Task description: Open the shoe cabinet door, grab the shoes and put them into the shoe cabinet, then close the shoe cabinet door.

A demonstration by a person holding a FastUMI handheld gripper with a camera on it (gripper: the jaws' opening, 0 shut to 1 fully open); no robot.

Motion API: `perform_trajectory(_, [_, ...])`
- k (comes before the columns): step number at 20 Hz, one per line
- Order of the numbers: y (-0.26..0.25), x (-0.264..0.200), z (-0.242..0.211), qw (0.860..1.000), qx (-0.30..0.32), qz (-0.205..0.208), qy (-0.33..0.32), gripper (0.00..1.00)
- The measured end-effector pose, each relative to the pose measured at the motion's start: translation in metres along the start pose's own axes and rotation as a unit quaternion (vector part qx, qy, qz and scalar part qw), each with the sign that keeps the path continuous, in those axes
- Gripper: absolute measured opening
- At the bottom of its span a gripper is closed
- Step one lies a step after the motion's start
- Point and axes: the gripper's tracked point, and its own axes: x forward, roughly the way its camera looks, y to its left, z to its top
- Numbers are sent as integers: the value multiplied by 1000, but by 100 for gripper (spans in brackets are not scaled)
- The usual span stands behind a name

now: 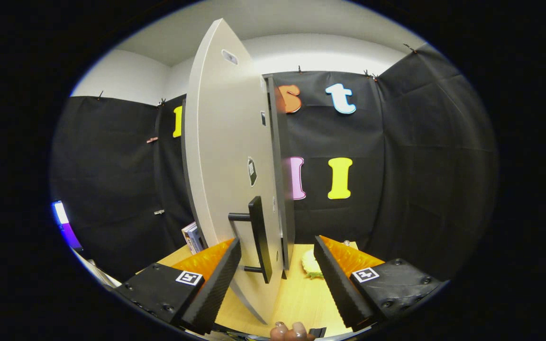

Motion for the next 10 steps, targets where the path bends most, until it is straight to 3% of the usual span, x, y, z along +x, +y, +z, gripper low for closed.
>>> perform_trajectory(5, [18, 3, 1, 1000, 10, -1, -6, 98])
perform_trajectory(10, [74, 18, -6, 1000, 15, 11, -6, 98])
